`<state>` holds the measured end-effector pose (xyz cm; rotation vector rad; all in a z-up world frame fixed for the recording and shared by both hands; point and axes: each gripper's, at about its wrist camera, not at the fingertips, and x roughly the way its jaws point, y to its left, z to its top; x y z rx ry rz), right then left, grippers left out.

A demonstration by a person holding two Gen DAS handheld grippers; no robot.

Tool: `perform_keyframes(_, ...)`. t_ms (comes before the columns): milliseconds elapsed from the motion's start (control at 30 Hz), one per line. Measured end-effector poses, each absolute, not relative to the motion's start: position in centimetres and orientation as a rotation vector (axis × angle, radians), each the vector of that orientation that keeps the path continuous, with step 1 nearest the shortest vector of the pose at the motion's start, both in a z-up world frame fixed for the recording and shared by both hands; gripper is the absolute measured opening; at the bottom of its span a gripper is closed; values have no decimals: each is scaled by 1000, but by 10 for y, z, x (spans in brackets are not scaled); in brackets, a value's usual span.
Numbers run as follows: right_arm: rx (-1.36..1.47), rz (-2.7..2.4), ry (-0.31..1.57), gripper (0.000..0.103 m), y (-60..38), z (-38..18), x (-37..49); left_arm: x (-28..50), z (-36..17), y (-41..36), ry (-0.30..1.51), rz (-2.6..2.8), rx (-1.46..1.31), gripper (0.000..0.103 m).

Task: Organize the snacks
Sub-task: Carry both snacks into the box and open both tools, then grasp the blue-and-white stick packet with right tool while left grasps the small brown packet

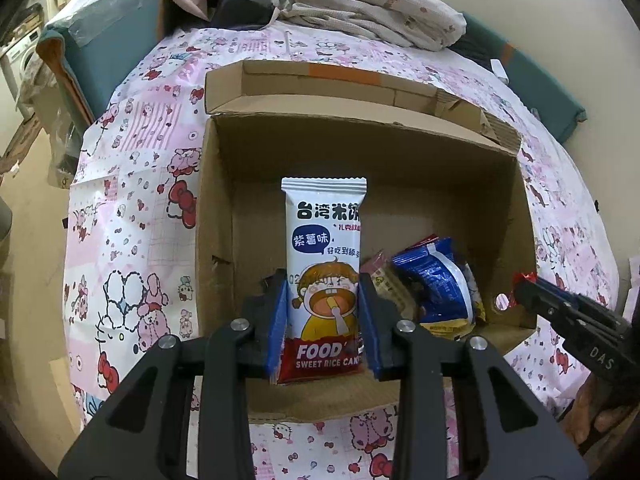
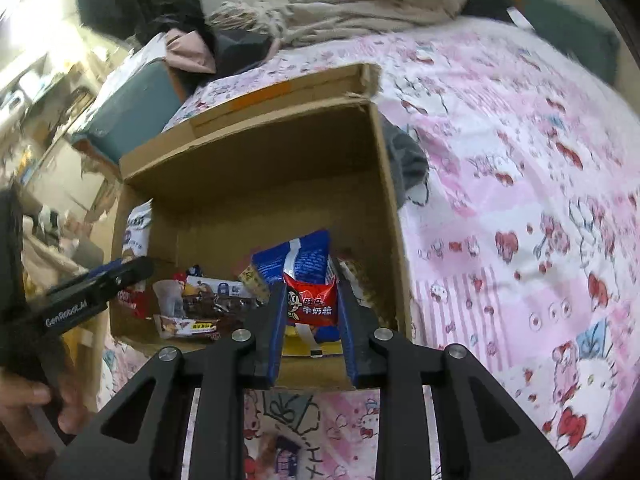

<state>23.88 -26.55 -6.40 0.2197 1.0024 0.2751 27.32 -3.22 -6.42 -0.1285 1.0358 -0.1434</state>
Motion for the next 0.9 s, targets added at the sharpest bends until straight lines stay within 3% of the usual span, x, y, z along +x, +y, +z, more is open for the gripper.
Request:
perform_keyframes(67,209,278,997,27,-263,-63,237,273,-64,-33,1040,-134,-121,38)
perform_keyframes(167,187,242,988,29,-263,-63,237,273,-63,-33,1048,-122,-113,57)
perform_keyframes(233,183,218,985,36,-264,-63,237,272,-62,-34,1053,-118,-109,79)
perform_keyframes(267,189,218,985,42,-265,-63,239,270,-61,-33,1050,-122,-114,82)
perform_keyframes(300,199,222,982,63,-266,-62,239,269,-61,-33,1048,-122,-118,84)
perform_keyframes(333,199,216,970,78,-266,-60,239,268,-60,-33,1047,-120,-117,85)
perform_keyframes(900,165,68,946,78,-282,-47,212,241,-43,-12,1027,-96,-133,85)
